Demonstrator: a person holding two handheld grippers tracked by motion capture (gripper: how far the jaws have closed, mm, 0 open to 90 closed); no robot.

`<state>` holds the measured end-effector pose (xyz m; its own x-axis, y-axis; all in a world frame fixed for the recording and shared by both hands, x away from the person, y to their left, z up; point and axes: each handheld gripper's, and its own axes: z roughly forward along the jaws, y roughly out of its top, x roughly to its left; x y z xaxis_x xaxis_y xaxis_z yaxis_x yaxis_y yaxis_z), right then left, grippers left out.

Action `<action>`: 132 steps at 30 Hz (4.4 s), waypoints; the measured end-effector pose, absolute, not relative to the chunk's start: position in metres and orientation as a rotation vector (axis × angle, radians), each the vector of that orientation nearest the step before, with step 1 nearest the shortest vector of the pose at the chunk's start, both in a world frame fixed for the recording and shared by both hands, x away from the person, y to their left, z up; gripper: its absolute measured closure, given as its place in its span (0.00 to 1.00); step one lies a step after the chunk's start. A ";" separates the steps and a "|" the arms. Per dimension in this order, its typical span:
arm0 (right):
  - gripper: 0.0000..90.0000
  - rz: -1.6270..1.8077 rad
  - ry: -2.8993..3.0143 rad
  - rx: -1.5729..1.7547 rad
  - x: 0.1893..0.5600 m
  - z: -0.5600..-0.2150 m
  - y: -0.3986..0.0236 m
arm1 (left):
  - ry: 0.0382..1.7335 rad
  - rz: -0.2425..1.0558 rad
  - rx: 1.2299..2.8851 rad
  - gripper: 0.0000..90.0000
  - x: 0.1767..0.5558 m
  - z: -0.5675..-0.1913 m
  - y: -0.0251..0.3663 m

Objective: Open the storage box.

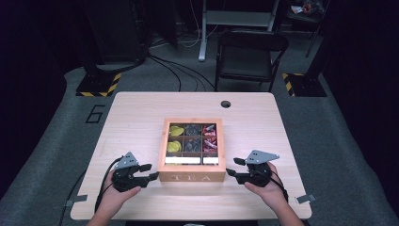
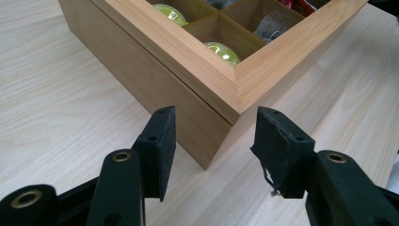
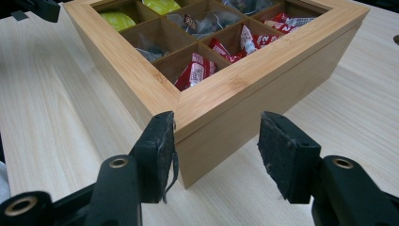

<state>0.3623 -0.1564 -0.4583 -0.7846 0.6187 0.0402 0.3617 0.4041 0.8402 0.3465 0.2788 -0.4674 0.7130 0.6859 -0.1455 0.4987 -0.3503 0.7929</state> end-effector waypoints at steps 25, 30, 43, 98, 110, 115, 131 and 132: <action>0.50 1.334 2.389 0.864 0.362 -0.466 -0.156 | 0.882 0.271 2.054 0.71 0.347 -0.476 0.266; 0.49 1.335 2.388 0.867 0.361 -0.466 -0.156 | 0.872 0.283 2.067 0.71 0.347 -0.475 0.266; 0.49 1.347 2.391 0.876 0.357 -0.468 -0.158 | 0.857 0.285 2.066 0.71 0.346 -0.471 0.266; 0.61 1.414 2.412 0.871 0.365 -0.460 -0.138 | 0.898 0.276 2.026 0.52 0.353 -0.465 0.267; 0.62 1.446 2.397 0.881 0.367 -0.450 -0.140 | 0.859 0.372 2.015 0.48 0.362 -0.450 0.261; 0.62 1.451 2.397 0.878 0.368 -0.445 -0.141 | 0.847 0.399 2.007 0.48 0.362 -0.445 0.261; 0.51 1.477 2.371 0.905 0.375 -0.437 -0.150 | 0.819 0.427 2.007 0.48 0.367 -0.424 0.261; 0.49 1.472 2.370 0.907 0.376 -0.436 -0.150 | 0.814 0.431 2.007 0.48 0.368 -0.421 0.261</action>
